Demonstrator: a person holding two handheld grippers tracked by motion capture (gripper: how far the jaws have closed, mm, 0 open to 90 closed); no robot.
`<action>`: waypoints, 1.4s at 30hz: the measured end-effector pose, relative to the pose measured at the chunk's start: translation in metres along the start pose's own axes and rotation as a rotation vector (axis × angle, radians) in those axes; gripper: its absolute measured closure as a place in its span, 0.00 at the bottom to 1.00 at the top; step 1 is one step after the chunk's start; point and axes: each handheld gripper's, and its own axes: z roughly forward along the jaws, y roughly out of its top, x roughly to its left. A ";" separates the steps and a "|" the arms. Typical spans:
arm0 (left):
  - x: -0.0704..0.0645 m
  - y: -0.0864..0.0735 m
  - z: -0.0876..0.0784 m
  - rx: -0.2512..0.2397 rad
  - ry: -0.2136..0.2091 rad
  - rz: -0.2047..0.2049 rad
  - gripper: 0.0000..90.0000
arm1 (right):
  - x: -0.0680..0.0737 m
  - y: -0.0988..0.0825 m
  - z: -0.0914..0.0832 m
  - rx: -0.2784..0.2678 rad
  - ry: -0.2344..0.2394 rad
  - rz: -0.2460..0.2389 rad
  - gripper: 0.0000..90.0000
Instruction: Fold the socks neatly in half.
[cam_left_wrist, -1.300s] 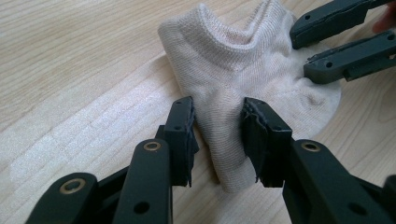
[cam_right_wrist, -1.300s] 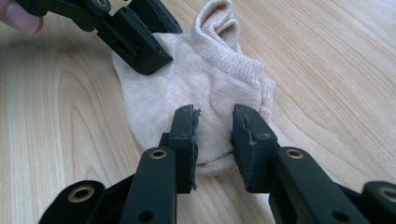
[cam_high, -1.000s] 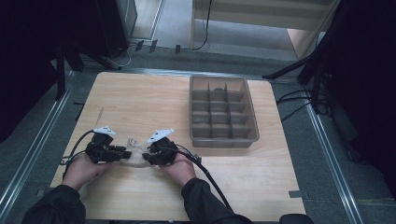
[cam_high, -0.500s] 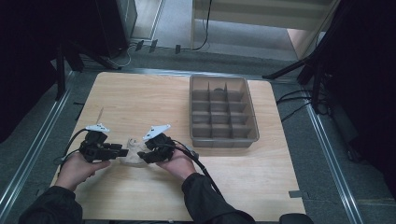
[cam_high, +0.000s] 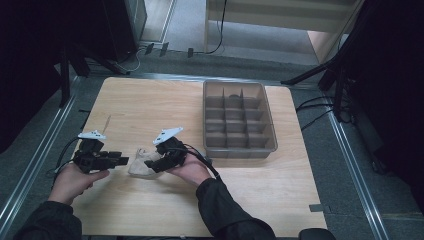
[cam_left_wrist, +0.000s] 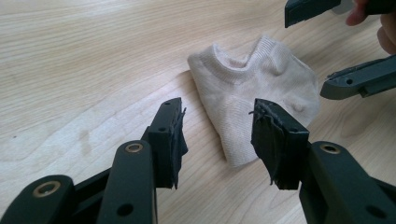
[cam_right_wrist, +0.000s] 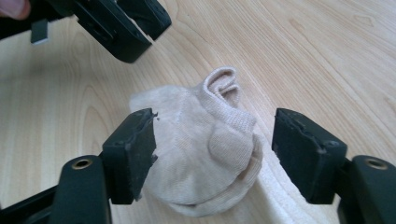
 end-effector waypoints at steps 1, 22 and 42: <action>0.001 0.000 0.000 -0.003 0.002 -0.003 0.59 | 0.000 0.001 0.001 0.007 -0.004 -0.005 0.33; 0.007 -0.003 -0.004 -0.009 0.006 -0.019 0.58 | -0.004 -0.007 0.035 0.098 0.028 -0.009 0.38; 0.008 -0.004 -0.004 -0.007 0.011 -0.023 0.58 | 0.007 -0.009 0.034 0.120 0.056 -0.034 0.77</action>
